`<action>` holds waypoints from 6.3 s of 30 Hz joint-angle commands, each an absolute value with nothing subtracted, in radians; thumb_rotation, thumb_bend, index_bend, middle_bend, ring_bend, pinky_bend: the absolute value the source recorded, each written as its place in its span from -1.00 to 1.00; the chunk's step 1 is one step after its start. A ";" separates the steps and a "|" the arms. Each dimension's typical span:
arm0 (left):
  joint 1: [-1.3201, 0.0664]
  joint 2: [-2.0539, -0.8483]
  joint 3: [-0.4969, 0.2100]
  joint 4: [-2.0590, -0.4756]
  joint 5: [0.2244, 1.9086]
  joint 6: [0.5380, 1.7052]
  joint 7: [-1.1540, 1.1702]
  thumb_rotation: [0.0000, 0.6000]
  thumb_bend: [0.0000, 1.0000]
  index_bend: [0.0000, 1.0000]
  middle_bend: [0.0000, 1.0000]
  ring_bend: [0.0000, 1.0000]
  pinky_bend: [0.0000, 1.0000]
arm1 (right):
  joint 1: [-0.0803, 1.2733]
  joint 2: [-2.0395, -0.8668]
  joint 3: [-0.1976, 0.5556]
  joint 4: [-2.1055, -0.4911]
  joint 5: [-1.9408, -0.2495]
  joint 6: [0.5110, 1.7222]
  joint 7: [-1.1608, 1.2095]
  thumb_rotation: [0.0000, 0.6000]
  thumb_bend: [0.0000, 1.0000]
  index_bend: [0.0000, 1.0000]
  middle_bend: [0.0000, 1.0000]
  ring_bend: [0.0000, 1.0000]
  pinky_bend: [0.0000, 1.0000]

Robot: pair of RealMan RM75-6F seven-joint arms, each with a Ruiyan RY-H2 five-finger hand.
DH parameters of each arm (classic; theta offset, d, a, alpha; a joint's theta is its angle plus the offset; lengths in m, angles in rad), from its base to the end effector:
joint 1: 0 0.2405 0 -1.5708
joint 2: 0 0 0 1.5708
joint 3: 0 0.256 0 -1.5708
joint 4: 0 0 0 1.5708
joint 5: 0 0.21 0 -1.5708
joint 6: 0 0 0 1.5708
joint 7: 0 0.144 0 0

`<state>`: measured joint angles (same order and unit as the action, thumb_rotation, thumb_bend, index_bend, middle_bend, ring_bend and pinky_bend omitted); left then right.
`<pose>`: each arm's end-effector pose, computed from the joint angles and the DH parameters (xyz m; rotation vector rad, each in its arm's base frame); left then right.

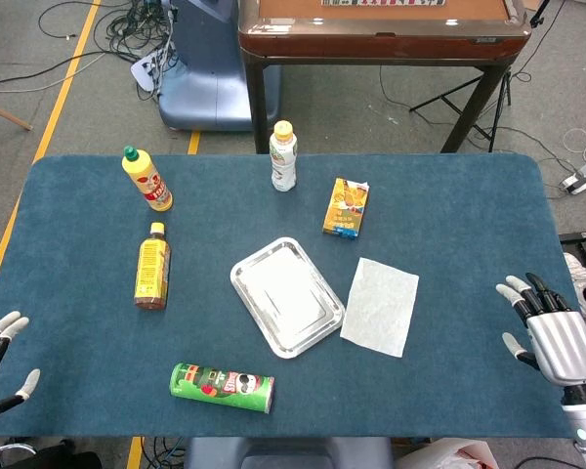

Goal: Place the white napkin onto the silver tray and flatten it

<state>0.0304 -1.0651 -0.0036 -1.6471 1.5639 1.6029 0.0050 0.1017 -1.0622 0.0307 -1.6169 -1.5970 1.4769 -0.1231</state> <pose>-0.3144 0.1352 0.1786 -1.3420 -0.8770 -0.8783 -0.3009 -0.1816 0.1674 1.5409 -0.7304 0.8193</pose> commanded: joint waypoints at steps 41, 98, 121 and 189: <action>0.069 -1.058 0.009 -1.651 1.571 1.643 0.002 1.00 -0.45 -0.65 -0.70 -0.73 -1.00 | 0.343 -1.400 -0.062 -1.312 -1.751 1.163 -0.169 1.00 -0.64 -0.18 -0.55 -0.82 -0.50; 0.072 -1.057 0.002 -1.639 1.566 1.639 -0.007 1.00 -0.45 -0.65 -0.70 -0.73 -1.00 | 0.489 -1.601 0.018 -1.097 -1.704 1.254 0.034 1.00 0.10 0.14 -0.31 -0.70 -0.50; 0.101 -1.043 0.005 -1.663 1.557 1.671 0.016 1.00 -0.45 -0.65 -0.70 -0.73 -1.00 | 0.786 -1.553 0.052 -1.235 -1.904 1.250 0.160 1.00 0.12 0.16 -0.29 -0.66 -0.50; 0.107 -1.054 0.001 -1.686 1.541 1.654 0.071 1.00 -0.45 -0.65 -0.70 -0.73 -1.00 | 0.831 -1.813 -0.211 -0.450 -2.005 1.568 0.620 1.00 0.10 0.26 -0.18 -0.50 -0.49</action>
